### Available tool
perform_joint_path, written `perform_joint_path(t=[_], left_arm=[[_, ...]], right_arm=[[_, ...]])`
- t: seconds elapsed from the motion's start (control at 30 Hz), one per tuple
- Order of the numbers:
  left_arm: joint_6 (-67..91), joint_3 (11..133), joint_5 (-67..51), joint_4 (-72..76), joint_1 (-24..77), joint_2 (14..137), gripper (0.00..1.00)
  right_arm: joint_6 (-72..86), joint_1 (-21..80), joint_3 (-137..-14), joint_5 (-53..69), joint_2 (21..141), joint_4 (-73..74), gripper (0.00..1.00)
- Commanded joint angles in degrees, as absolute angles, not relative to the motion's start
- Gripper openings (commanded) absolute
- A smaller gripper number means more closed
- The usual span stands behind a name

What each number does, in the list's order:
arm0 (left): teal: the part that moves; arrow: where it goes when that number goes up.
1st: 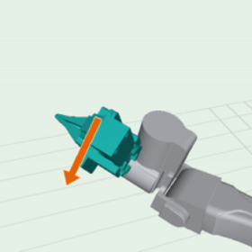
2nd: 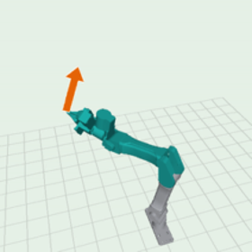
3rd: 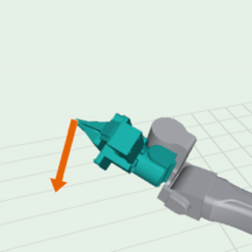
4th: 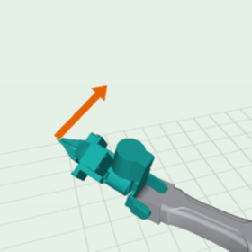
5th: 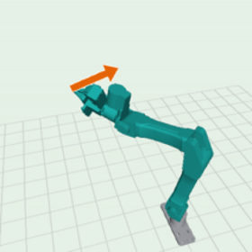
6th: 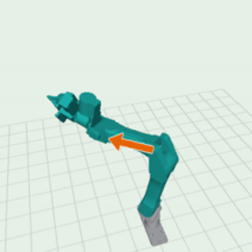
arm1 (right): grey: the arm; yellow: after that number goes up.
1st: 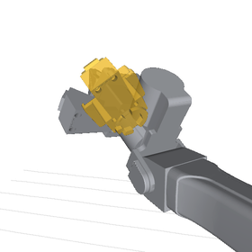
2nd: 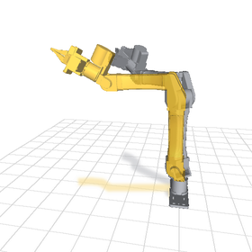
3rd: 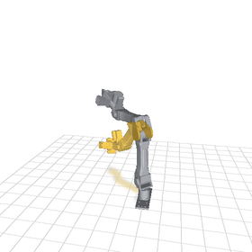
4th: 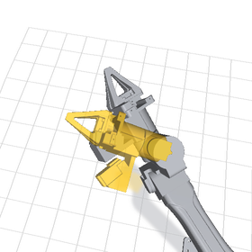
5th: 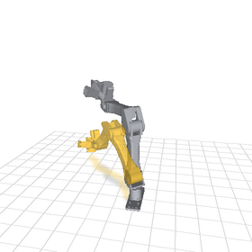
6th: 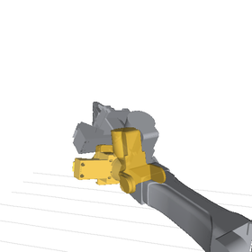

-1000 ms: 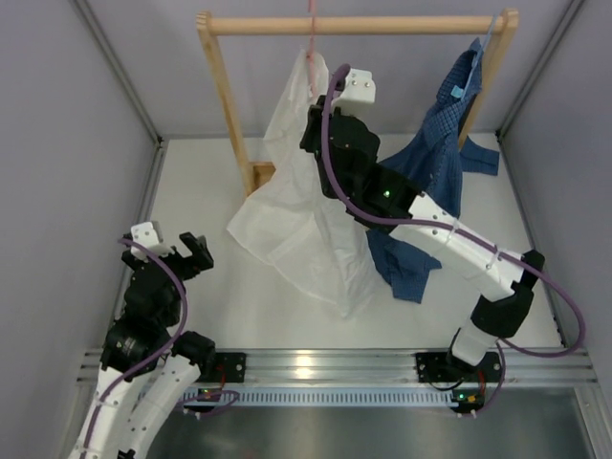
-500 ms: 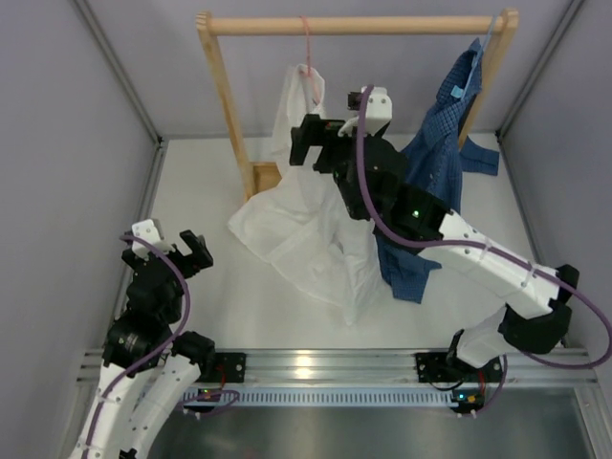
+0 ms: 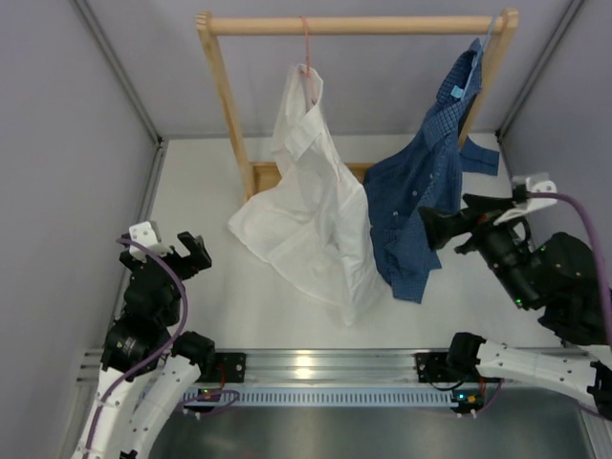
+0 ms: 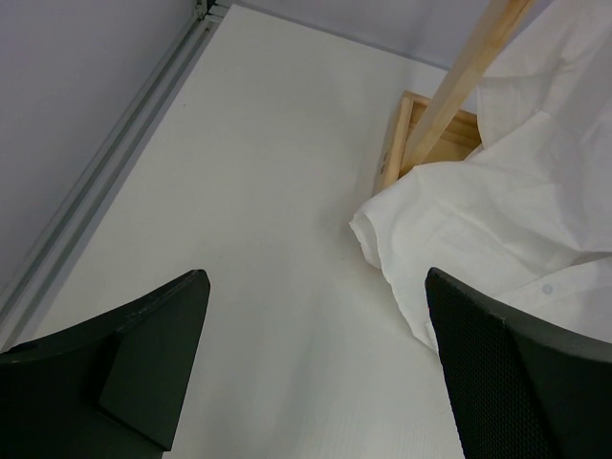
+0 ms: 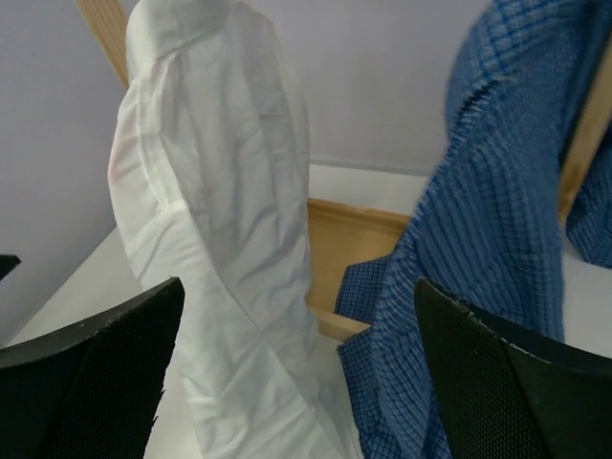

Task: Place the shirt on the hanger

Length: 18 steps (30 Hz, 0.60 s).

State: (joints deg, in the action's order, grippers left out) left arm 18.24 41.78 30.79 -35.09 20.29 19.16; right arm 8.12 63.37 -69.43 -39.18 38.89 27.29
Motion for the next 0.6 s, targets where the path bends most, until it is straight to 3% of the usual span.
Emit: perform_joint_path(t=[0.0,0.1,0.27,0.57], left_arm=[[16.97,41.75,30.68,-33.05,19.95,17.32,0.98],[16.18,41.49,31.98,-32.96,19.95,16.96,0.98],[15.47,41.84,32.96,-33.05,17.24,18.63,0.98],[13.97,39.81,27.51,-31.46,13.45,16.44,0.98]], right_arm=[[11.07,63.9,-70.32,-44.51,34.2,41.98,0.99],[12.57,63.98,-65.76,-57.77,30.95,49.03,0.99],[14.06,63.9,-58.01,-67.74,29.53,49.74,0.99],[18.19,63.9,-59.06,-69.08,27.69,52.73,1.0]])
